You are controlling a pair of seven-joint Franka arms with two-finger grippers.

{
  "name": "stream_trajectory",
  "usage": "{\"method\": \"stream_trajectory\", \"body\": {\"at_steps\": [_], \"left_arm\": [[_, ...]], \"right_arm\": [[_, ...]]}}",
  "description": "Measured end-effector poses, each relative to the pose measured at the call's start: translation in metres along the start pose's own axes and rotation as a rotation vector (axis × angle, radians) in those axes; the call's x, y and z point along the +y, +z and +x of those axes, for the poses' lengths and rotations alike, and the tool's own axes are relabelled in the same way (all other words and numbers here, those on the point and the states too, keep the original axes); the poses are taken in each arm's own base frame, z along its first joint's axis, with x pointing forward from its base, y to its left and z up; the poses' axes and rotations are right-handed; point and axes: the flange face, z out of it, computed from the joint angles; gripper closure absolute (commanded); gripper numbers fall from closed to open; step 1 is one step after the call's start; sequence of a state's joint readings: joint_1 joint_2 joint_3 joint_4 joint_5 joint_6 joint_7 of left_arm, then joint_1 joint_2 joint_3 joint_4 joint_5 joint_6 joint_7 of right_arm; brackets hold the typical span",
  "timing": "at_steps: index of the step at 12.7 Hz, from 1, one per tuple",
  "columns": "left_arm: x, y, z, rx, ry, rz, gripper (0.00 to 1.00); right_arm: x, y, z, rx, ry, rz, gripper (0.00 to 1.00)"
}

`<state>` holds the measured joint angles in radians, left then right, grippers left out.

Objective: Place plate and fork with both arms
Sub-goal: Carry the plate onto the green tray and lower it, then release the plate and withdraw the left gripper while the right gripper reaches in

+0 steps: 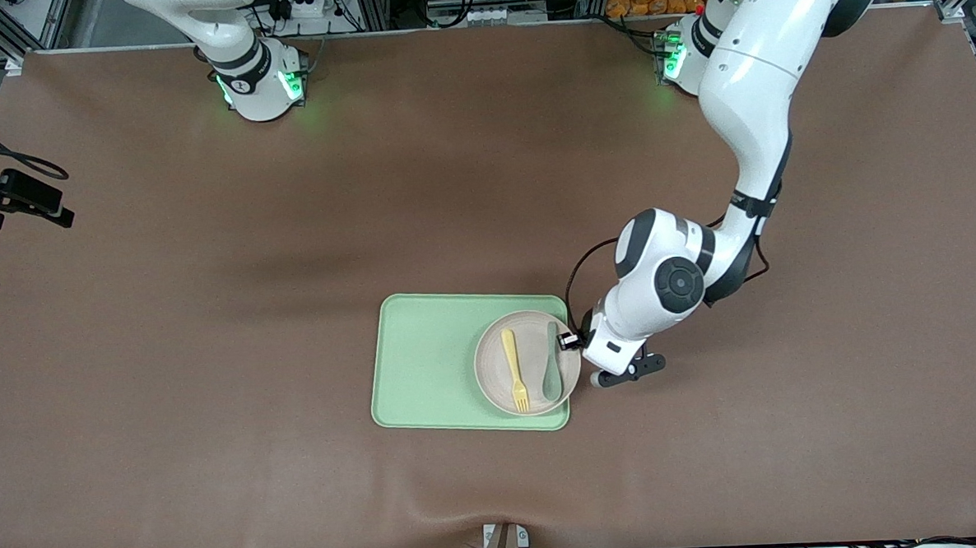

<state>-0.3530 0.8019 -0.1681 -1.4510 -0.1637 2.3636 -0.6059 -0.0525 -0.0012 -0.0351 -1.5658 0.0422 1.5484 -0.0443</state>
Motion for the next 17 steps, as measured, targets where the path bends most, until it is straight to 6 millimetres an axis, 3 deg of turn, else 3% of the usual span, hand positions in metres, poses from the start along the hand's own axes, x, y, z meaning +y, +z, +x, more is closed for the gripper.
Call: {"method": "stream_trajectory", "body": {"at_steps": [1,4,6,7,9,11,13,14,17], "left_arm": [[0.001,0.008,-0.001,0.005,0.005,-0.002,0.00],[0.007,0.016,-0.004,0.024,0.015,-0.016,0.00],[0.016,0.002,0.001,0.049,0.020,-0.038,0.00],[0.019,-0.014,0.007,0.071,0.021,-0.052,0.00],[0.016,-0.072,0.023,0.095,0.008,-0.053,0.00],[-0.006,-0.164,0.039,0.112,-0.027,-0.029,0.00],[-0.058,-0.263,0.051,0.107,-0.095,0.010,0.00],[-0.086,-0.303,0.051,0.094,-0.117,0.031,0.00],[-0.147,-0.375,0.041,0.072,-0.129,0.129,0.00]], "right_arm": [[0.000,0.000,0.000,0.000,0.000,0.000,0.00],[-0.001,0.000,0.000,-0.002,-0.002,0.000,0.00],[-0.003,0.002,0.001,-0.006,-0.006,0.000,0.00],[-0.004,0.004,0.002,-0.009,-0.006,0.000,0.00],[-0.004,0.005,0.002,-0.012,-0.007,0.000,0.00],[-0.004,0.006,0.003,-0.013,-0.008,0.000,0.00],[-0.005,0.011,0.005,-0.021,-0.009,0.001,0.00],[-0.006,0.015,0.008,-0.026,-0.011,0.002,0.00],[-0.021,0.032,0.021,-0.028,-0.037,0.002,0.00]]}}
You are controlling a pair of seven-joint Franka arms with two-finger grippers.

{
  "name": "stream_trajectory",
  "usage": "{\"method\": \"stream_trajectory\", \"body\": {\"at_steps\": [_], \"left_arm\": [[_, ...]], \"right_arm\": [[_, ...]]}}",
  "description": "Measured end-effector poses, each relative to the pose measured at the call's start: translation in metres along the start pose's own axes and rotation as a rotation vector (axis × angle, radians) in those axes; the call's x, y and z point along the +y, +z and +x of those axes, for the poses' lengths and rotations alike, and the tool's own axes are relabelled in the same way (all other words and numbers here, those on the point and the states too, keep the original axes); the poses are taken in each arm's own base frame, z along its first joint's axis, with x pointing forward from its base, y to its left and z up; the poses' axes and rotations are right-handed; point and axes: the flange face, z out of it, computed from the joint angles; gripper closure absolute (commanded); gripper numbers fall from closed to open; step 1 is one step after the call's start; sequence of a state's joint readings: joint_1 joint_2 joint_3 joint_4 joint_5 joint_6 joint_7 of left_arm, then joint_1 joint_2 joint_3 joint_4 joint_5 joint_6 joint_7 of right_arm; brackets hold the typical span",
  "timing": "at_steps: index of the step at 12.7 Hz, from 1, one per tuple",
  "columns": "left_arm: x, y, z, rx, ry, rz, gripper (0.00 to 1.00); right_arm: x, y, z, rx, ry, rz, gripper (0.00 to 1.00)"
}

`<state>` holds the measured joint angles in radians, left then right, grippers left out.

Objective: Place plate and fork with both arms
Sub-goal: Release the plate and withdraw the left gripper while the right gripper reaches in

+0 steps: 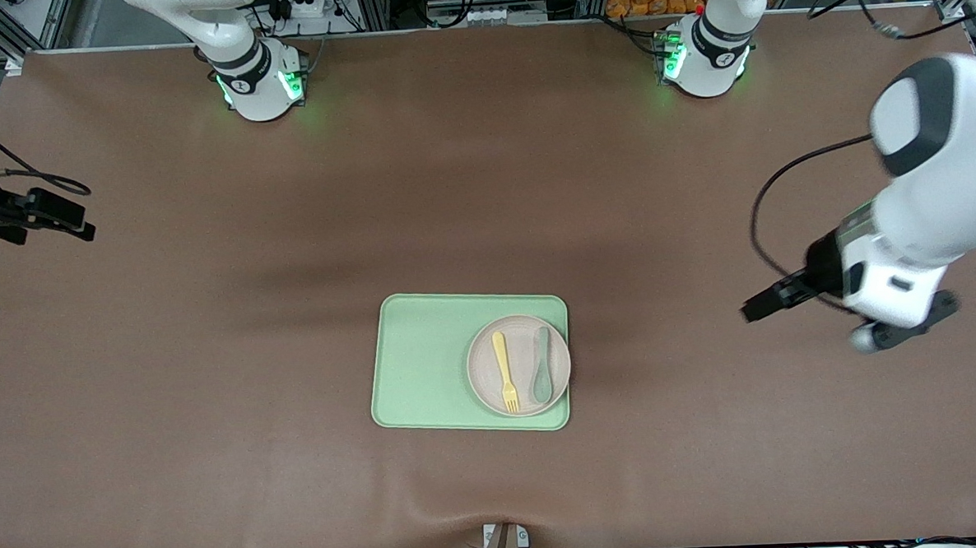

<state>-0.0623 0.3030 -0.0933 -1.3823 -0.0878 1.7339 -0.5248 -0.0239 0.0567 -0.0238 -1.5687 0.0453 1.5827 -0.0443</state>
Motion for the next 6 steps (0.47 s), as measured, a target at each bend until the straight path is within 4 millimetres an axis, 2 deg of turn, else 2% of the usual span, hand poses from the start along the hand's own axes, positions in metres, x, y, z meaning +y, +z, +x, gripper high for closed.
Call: {"method": "stream_trajectory", "body": {"at_steps": [2,4,6], "left_arm": [[-0.032,-0.034,-0.008,0.006,-0.010,0.073,0.00],[-0.058,-0.066,-0.020,0.005,-0.024,0.113,0.00],[-0.091,-0.094,-0.026,0.019,0.027,0.119,0.00]], "right_arm": [[-0.012,0.013,0.008,-0.017,-0.020,-0.001,0.00],[-0.016,0.024,0.015,-0.023,-0.027,-0.001,0.00],[-0.026,0.032,0.025,0.004,-0.043,0.002,0.00]]}}
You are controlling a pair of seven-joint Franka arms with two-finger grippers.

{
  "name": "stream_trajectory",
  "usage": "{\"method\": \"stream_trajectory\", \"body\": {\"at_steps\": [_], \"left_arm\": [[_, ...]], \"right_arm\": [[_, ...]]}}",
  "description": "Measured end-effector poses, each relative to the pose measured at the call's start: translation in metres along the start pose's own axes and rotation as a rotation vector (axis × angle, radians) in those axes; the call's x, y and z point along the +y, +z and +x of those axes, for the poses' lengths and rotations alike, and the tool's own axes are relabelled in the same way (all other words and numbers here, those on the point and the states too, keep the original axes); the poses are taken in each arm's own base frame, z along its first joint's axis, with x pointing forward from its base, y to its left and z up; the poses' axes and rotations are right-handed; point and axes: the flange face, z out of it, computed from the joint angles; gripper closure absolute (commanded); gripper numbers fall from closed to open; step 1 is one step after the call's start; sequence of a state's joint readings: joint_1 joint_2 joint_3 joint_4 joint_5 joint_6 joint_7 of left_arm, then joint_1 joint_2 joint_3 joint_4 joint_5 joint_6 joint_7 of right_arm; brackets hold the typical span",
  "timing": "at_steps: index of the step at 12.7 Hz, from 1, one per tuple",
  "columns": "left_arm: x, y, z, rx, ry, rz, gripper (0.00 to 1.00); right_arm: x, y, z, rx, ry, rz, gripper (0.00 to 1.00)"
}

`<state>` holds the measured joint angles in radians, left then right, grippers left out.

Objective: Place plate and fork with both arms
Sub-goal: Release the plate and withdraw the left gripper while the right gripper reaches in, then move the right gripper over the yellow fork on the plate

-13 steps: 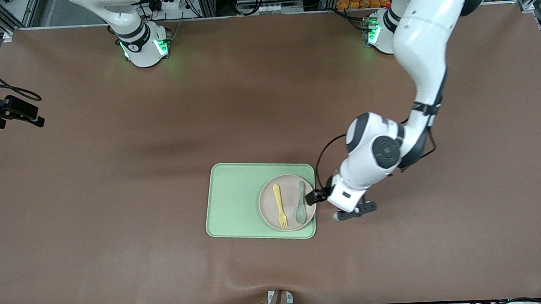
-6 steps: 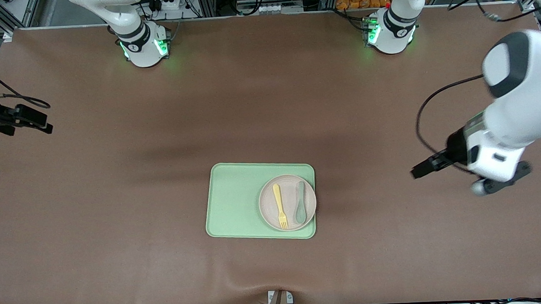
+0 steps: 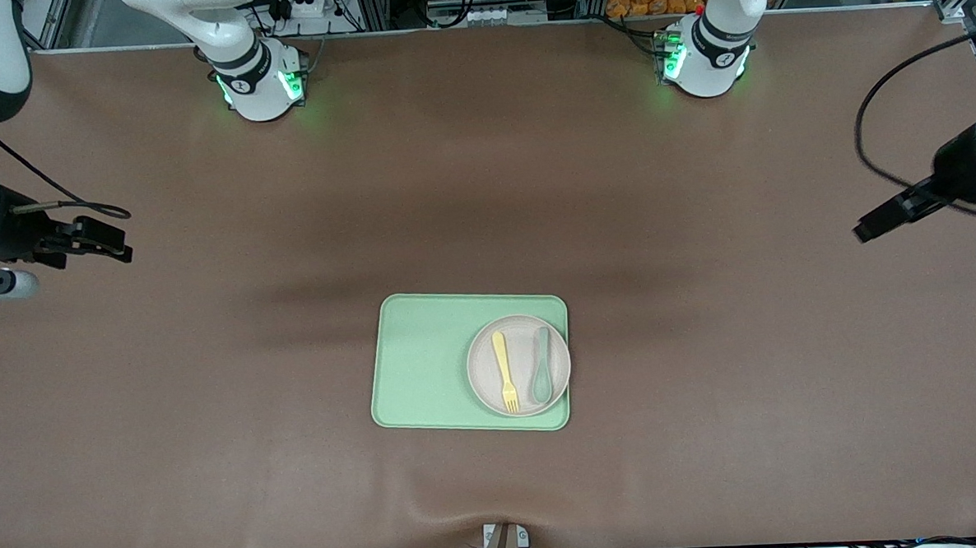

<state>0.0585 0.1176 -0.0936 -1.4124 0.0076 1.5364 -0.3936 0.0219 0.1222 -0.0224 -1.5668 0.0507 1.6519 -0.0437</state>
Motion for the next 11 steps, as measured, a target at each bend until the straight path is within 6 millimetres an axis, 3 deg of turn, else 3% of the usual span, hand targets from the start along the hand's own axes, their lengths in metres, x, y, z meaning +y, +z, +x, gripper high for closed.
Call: {"method": "stream_trajectory", "body": {"at_steps": [3,8,11], "left_arm": [[-0.043,-0.015,-0.007,0.016,0.024,0.002,0.00],[-0.053,-0.016,-0.007,0.015,0.073,0.004,0.00],[-0.051,-0.017,-0.010,0.017,0.078,0.004,0.00]], "right_arm": [[-0.046,0.029,0.013,-0.032,-0.074,-0.001,0.00],[-0.158,0.098,0.039,-0.006,-0.240,-0.006,0.00],[-0.250,0.169,0.044,-0.003,-0.365,-0.010,0.00]]}}
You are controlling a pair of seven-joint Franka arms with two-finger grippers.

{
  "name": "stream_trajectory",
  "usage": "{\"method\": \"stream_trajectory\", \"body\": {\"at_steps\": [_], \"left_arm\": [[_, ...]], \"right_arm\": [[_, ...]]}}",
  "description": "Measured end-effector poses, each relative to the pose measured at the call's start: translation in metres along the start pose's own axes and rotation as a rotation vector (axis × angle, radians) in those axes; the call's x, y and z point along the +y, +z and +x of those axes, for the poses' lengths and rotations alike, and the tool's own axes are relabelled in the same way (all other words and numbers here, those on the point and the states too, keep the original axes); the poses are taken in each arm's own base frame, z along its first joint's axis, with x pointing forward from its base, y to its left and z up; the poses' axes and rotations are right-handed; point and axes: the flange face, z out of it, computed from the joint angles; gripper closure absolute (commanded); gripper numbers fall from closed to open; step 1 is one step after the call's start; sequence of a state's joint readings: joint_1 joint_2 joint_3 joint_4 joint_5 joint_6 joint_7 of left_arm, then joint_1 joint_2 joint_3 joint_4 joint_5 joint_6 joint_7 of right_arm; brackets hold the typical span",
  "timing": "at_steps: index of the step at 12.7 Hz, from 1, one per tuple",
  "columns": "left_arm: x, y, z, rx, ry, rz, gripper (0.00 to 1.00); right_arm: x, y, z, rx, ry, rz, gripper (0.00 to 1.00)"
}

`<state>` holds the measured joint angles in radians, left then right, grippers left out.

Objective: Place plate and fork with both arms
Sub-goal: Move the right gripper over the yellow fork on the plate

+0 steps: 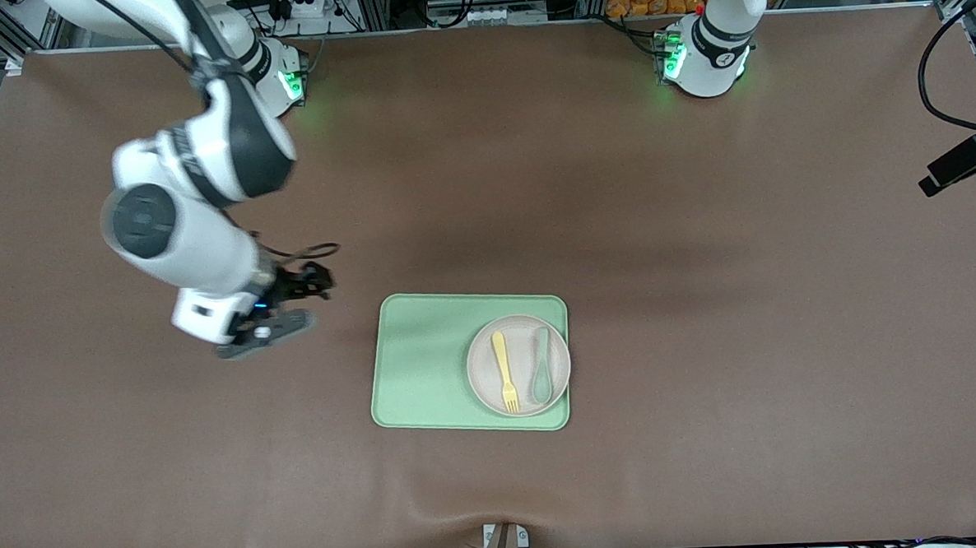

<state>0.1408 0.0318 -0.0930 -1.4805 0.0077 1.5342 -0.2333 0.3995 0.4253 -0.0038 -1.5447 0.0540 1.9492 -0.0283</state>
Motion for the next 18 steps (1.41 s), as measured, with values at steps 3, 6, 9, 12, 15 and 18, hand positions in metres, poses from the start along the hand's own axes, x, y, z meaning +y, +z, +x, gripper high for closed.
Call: {"method": "stream_trajectory", "body": {"at_steps": [3,6,9,12,15,18], "left_arm": [[0.003,0.001,-0.001,-0.002,0.005,0.000,0.00],[0.004,0.004,-0.001,-0.008,0.008,0.002,0.00],[0.005,0.006,-0.002,-0.011,0.009,0.002,0.00],[0.005,0.008,-0.002,-0.016,0.009,0.004,0.00],[0.005,0.009,-0.002,-0.017,0.009,0.004,0.00],[0.005,0.011,-0.002,-0.022,0.009,0.005,0.00]], "right_arm": [[-0.068,0.041,0.036,0.069,-0.075,-0.001,0.00],[-0.094,0.091,0.070,0.212,-0.082,0.042,0.00],[-0.133,0.145,0.083,0.340,-0.108,0.071,0.00],[-0.163,0.165,0.090,0.374,-0.139,0.082,0.00],[-0.175,0.180,0.090,0.364,-0.146,0.088,0.00],[-0.196,0.198,0.085,0.382,-0.099,0.108,0.00]]}}
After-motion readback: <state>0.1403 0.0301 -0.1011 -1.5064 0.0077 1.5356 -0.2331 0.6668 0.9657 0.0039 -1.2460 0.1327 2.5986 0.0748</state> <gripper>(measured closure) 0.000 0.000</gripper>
